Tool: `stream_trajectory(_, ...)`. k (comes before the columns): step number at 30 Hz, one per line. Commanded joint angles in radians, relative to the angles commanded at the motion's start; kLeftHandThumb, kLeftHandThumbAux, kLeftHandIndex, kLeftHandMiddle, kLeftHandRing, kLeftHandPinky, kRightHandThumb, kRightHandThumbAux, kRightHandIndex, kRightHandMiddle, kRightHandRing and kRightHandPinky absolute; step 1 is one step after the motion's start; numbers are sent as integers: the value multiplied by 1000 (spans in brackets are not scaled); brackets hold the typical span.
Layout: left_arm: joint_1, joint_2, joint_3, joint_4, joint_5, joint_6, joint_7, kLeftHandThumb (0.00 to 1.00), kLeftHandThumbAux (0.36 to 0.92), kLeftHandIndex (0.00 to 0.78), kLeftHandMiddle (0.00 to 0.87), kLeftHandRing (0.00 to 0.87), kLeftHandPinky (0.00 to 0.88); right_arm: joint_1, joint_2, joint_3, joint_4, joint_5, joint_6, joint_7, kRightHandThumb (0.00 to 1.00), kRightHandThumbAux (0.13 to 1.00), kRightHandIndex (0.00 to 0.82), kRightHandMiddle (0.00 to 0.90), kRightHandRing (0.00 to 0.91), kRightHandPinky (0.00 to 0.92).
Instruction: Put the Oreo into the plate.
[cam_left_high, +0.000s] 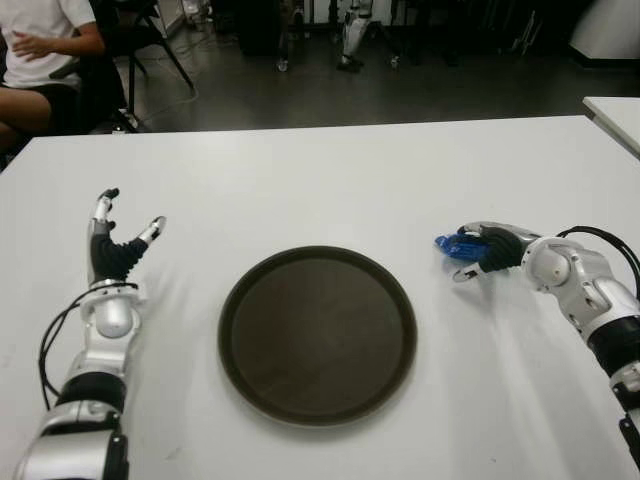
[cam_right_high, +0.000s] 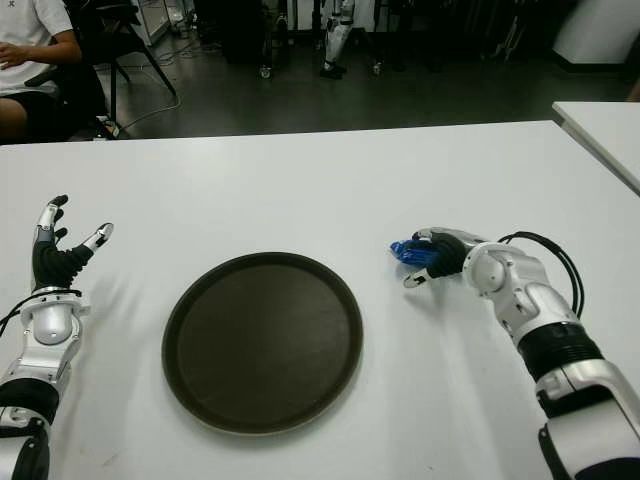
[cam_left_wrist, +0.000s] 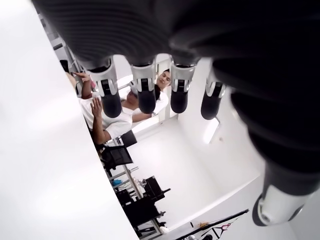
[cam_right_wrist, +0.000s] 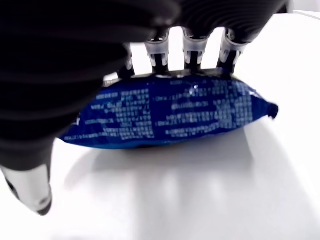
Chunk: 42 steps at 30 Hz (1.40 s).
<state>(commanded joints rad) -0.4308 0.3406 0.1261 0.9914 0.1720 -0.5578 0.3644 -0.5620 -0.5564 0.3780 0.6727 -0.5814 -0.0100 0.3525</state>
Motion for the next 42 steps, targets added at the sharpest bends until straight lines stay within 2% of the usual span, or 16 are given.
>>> stream_trajectory(11, 17, -6, 0, -34, 3, -5, 7, 0, 645, 28, 12, 1, 0, 3, 5, 0, 3, 15, -6, 18, 16, 608, 0, 21, 26, 39)
stream_trajectory(15, 5, 4, 2, 13, 5, -3, 9, 0, 636, 24, 13, 2, 0, -3, 16, 8, 7, 15, 3, 38, 32, 625, 0, 17, 21, 44)
stream_trajectory(21, 2, 3, -2, 12, 14, 1, 23, 0, 613, 19, 7, 0, 0, -11, 19, 20, 15, 11, -1, 69, 41, 643, 0, 17, 20, 48)
stream_trajectory(31, 25, 5, -9, -51, 28, -8, 31, 0, 637, 35, 24, 8, 0, -33, 34, 36, 72, 13, -27, 101, 55, 658, 0, 30, 29, 52)
stream_trajectory(37, 29, -1, -7, -51, 27, -14, 27, 0, 644, 43, 33, 17, 0, -38, 35, 30, 103, 22, -67, 91, 67, 662, 0, 32, 33, 53)
stream_trajectory(42, 31, 0, -2, -55, 18, -7, 18, 0, 631, 48, 31, 15, 0, -43, 35, 32, 111, 16, -69, 86, 66, 657, 0, 30, 33, 56)
